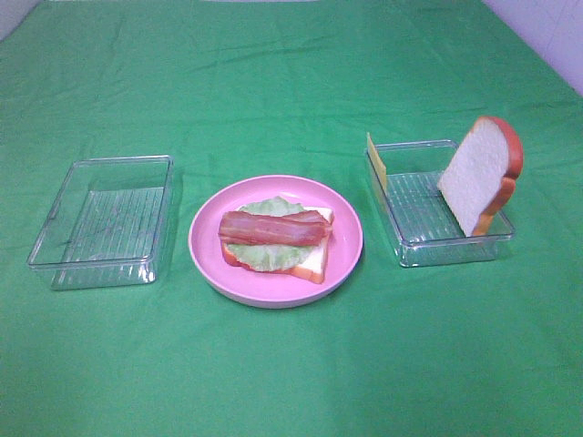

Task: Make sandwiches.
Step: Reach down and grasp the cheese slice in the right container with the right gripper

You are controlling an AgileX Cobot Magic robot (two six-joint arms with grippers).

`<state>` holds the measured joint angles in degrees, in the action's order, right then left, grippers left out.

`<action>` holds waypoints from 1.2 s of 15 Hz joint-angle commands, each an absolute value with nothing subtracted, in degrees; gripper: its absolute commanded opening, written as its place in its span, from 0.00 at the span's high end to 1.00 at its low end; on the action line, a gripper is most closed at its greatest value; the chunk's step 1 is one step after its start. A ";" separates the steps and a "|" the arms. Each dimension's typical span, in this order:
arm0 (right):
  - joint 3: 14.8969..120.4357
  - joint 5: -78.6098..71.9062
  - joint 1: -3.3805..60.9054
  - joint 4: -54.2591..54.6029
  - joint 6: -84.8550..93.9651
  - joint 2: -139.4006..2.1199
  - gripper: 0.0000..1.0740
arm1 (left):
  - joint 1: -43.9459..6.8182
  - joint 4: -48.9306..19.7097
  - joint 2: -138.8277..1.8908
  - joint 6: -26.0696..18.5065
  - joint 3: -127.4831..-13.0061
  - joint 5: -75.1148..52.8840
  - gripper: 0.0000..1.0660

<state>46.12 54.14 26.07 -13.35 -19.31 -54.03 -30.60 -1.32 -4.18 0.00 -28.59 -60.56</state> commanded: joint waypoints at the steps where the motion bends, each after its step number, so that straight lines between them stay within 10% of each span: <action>1: 50.76 51.85 26.30 -12.38 -19.65 -61.08 0.34 | -31.05 -1.78 -3.90 0.00 -28.59 -59.87 0.27; 18: 93.11 64.46 26.30 -1.78 -9.45 -109.15 0.47 | -31.05 -1.78 -3.90 0.00 -28.59 -59.87 0.27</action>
